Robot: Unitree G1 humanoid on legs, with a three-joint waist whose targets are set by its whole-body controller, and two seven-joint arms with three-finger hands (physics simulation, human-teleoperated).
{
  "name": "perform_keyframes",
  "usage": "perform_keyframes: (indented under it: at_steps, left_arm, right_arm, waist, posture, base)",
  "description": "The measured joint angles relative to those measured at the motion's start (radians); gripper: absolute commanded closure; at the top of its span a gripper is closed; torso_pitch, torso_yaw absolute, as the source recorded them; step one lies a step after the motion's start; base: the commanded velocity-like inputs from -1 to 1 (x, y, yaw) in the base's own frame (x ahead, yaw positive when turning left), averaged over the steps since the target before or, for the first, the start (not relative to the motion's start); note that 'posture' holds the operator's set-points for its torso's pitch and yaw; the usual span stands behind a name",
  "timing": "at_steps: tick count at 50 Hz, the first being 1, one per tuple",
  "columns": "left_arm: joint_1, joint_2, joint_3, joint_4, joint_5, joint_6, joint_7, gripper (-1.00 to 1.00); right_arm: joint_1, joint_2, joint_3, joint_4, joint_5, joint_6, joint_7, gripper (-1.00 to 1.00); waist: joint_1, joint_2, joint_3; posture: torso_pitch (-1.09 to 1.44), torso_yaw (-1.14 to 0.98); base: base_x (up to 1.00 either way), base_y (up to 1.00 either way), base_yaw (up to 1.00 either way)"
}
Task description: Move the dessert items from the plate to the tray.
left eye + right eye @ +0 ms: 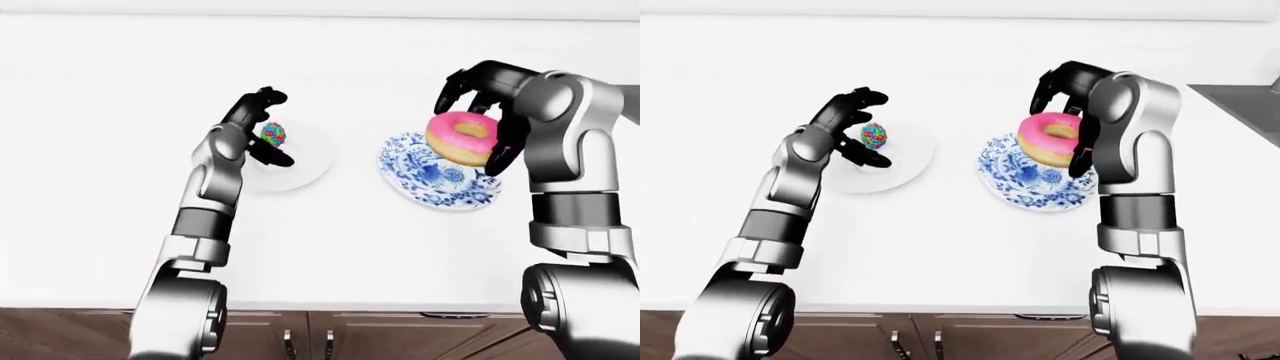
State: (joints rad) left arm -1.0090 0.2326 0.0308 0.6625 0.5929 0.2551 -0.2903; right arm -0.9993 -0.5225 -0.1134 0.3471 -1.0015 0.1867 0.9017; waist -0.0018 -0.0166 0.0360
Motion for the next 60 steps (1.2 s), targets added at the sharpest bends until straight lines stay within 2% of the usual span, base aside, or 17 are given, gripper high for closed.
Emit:
perform_keyframes:
  at_steps: [18, 22, 39, 41, 53, 60]
  left_arm:
    - [-0.011, -0.007, -0.007, 0.071, 0.004, -0.053, 0.045, -0.37]
    - [-0.01, -0.004, -0.008, 0.072, 0.008, -0.058, 0.046, -0.18]
    - [-0.01, -0.001, -0.008, 0.059, 0.031, -0.082, 0.057, 0.0]
    - [-0.006, 0.001, -0.011, 0.052, 0.037, -0.088, 0.054, 0.14]
    - [0.005, 0.009, -0.018, 0.066, 0.08, -0.162, 0.058, 0.37]
    - [0.013, 0.005, -0.012, 0.006, 0.095, -0.143, 0.025, 1.0]
  right_arm:
    - [0.004, -0.005, -0.002, 0.011, 0.004, -0.005, -0.015, 0.99]
    - [0.001, -0.007, -0.003, 0.012, 0.005, -0.006, -0.014, 0.99]
    - [0.0, -0.014, -0.005, 0.015, 0.006, -0.007, -0.014, 0.99]
    - [-0.001, -0.015, -0.006, 0.013, 0.006, -0.006, -0.012, 0.99]
    - [-0.007, -0.014, -0.005, 0.017, 0.005, -0.007, -0.011, 1.0]
    - [-0.008, -0.024, -0.01, 0.011, 0.012, -0.008, -0.006, 1.0]
  waist:
    - [-0.001, 0.001, -0.004]
    - [-0.001, 0.001, -0.004]
    - [-0.001, 0.002, -0.007]
    - [-0.001, 0.002, -0.007]
    - [-0.001, 0.002, -0.008]
    - [-0.002, 0.001, 0.001]
  posture:
    - [0.0, 0.0]
    - [0.0, 0.0]
    - [0.0, 0.0]
    - [0.0, 0.0]
    - [0.0, 0.0]
    - [0.0, 0.0]
  base:
    - [0.0, 0.0, 0.0]
    - [0.0, 0.0, 0.0]
    - [0.0, 0.0, 0.0]
    - [0.0, 0.0, 0.0]
    - [0.0, 0.0, 0.0]
    - [0.0, 0.0, 0.0]
